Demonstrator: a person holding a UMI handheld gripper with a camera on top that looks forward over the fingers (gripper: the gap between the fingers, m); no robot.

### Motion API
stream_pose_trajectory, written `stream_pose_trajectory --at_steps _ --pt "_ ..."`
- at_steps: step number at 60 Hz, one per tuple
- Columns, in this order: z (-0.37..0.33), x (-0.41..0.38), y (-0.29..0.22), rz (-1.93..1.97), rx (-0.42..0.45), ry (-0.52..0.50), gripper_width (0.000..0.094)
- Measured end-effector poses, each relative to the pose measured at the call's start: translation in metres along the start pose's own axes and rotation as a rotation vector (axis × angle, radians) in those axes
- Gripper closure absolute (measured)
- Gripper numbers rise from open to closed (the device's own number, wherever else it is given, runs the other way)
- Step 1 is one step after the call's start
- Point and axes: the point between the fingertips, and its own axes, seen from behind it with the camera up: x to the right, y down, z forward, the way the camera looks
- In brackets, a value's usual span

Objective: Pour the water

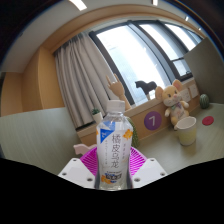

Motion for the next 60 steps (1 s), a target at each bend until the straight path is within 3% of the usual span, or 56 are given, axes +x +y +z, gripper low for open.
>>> stream_pose_trajectory --at_steps 10,27,53,60 --pt "0.027 0.055 -0.053 0.379 0.073 0.004 0.0575" --pt "0.061 0.115 -0.099 1.006 0.194 -0.079 0.0574" --pt "0.087 0.178 -0.111 1.754 0.445 -0.163 0.0574" --pt "0.088 0.183 -0.107 1.793 0.456 -0.156 0.0574"
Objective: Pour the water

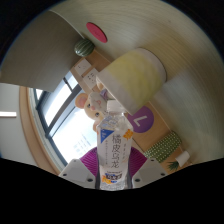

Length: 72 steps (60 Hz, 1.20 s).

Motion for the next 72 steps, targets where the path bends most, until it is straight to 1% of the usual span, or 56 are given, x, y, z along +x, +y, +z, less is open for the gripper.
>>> stream_pose_trajectory --at_steps 7,9,12,17,22,23,25,29,32,38,40,45,48,55,64,72 --pt "-0.001 0.001 0.009 -0.065 -0.023 0.017 0.0574" --pt "0.001 -0.001 0.014 -0.121 -0.045 0.023 0.0557" --pt "0.004 -0.005 0.026 -0.243 -0.089 0.029 0.0556" --pt "0.004 -0.017 0.056 -0.511 -0.191 0.036 0.0557" --pt "0.004 -0.029 0.072 -0.868 -0.280 0.049 0.0561" --pt "0.001 -0.032 0.075 -0.939 -0.291 0.032 0.0560" --pt "0.000 -0.042 0.080 -1.074 -0.310 0.036 0.0559" --pt "0.000 -0.069 0.083 -1.319 -0.321 0.003 0.0558" --pt "0.002 -0.085 0.075 -1.505 -0.300 0.000 0.0559" --pt "0.008 -0.112 0.052 -1.844 -0.253 0.062 0.0558" --pt "0.010 -0.123 0.035 -1.936 -0.214 0.068 0.0559" --pt "0.013 -0.149 0.006 -2.130 -0.108 0.130 0.0558" --pt "0.016 -0.160 -0.024 -2.220 -0.054 0.174 0.0558" --pt "0.017 -0.169 -0.079 -2.323 0.026 0.302 0.0557" --pt "0.029 -0.154 -0.159 -2.340 0.075 0.426 0.0557" --pt "0.029 -0.142 -0.212 -2.333 0.111 0.513 0.0556"
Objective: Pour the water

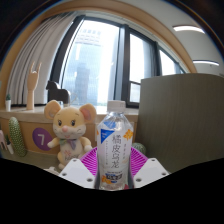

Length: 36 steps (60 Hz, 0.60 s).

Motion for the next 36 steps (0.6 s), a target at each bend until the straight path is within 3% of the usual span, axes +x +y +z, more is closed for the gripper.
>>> stream_pose_trajectory --at_steps 12,14,20,32,36 --pt "0.017 0.017 0.053 0.047 -0.056 0.035 0.0554" --pt "0.017 0.018 0.048 0.050 -0.013 0.041 0.0547" --pt "0.015 0.017 0.050 0.033 -0.010 0.044 0.0547" --pt "0.012 0.018 0.056 0.046 -0.030 0.032 0.0375" --pt "0.006 0.021 0.066 0.038 -0.077 0.029 0.0236"
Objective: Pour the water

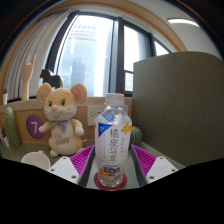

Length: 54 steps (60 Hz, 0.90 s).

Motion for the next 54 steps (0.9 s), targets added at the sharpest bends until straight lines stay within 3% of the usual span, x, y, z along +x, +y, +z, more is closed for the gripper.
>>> stream_pose_trajectory --at_steps 8,23,54 --pt "-0.025 -0.003 0.015 -0.019 -0.053 -0.027 0.0153" --pt "-0.128 -0.034 0.042 -0.056 -0.112 -0.131 0.0140" --pt "-0.303 -0.144 -0.003 -0.035 -0.015 -0.390 0.0141"
